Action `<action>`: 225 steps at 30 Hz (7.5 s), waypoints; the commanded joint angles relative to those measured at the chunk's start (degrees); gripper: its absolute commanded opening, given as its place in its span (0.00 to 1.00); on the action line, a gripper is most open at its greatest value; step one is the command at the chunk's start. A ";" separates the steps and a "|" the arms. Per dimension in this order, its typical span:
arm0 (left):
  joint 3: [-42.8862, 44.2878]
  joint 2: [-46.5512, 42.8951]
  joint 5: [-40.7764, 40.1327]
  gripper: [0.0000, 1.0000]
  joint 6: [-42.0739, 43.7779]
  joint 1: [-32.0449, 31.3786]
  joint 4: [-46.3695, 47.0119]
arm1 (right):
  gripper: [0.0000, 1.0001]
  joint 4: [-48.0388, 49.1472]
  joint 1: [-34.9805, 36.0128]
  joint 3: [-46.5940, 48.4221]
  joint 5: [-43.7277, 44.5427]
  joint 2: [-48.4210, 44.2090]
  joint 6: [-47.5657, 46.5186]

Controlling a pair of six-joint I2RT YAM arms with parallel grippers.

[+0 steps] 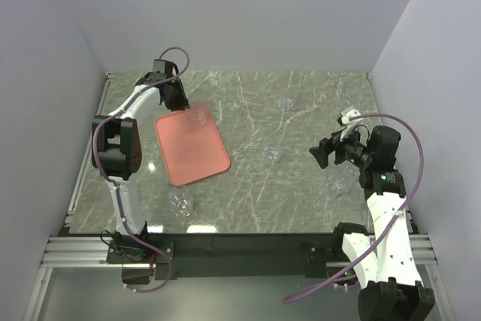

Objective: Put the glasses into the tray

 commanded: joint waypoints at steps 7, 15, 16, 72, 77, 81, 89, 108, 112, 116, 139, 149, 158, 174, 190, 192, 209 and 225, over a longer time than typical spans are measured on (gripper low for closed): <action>0.81 -4.31 -0.76 0.59 1.58 -0.29 1.56 | 1.00 1.81 -0.10 -0.37 0.41 -1.08 -0.53; -6.31 -16.15 -2.35 0.72 2.19 -0.29 5.95 | 1.00 1.63 -0.19 -0.37 0.41 -1.25 -0.80; -9.19 -17.75 -2.44 0.74 2.11 -0.29 6.83 | 1.00 1.54 -0.28 -0.37 0.49 -1.34 -0.71; -48.95 -67.34 -0.50 0.73 -35.59 -14.52 -21.99 | 1.00 2.07 -0.54 -0.54 0.85 -3.36 -0.62; -48.25 -63.65 -3.84 0.71 -39.63 -20.59 -22.51 | 1.00 2.16 -0.54 -0.54 0.93 -3.54 -0.62; -46.40 -59.17 -6.39 0.64 -42.97 -24.89 -24.09 | 1.00 2.07 -0.45 -0.54 1.20 -3.54 -0.80; -42.97 -50.82 -12.72 0.48 -45.00 -30.44 -25.77 | 1.00 1.98 -0.63 -0.54 1.29 -3.71 -0.80; -36.74 -47.11 -22.92 0.00 -32.89 -33.60 -28.50 | 1.00 1.98 -0.63 -0.54 1.46 -3.98 -0.97; -34.98 -49.31 -23.26 0.00 -25.68 -33.43 -25.16 | 1.00 2.07 -0.63 -0.63 1.55 -3.98 -0.97; -32.52 -47.82 -23.88 0.00 -17.52 -31.76 -23.57 | 1.00 1.98 -0.63 -0.63 1.37 -3.98 -0.97; -12.84 -20.32 -17.03 0.00 10.45 -9.61 -6.69 | 1.00 2.07 -0.89 -0.81 1.29 -3.98 -1.15; -4.92 -11.97 -16.24 0.00 12.56 -6.71 -7.48 | 1.00 2.07 -1.16 -0.81 1.37 -3.89 -1.15; 2.29 -5.11 -14.22 0.00 12.48 -6.01 -10.74 | 1.00 1.98 -1.24 -0.81 1.37 -3.80 -1.15; 5.90 -2.03 -12.81 0.31 11.42 -6.01 -11.79 | 1.00 1.98 -1.24 -0.81 1.37 -3.63 -1.32; -6.57 -21.26 -12.81 0.60 10.90 -5.92 -3.90 | 1.00 1.72 -1.33 -1.07 0.50 -2.14 -1.77; -12.17 -26.52 -11.76 0.63 10.37 -5.74 -1.61 | 1.00 1.63 -1.33 -1.24 -0.99 -1.61 -2.11; -45.41 -64.23 -15.27 0.95 11.07 -4.34 16.68 | 0.99 -10.14 12.11 14.30 -5.39 18.50 -2.92; -53.78 -77.35 -20.80 0.99 10.02 -4.34 19.59 | 0.75 -12.52 20.90 28.63 13.49 42.86 8.52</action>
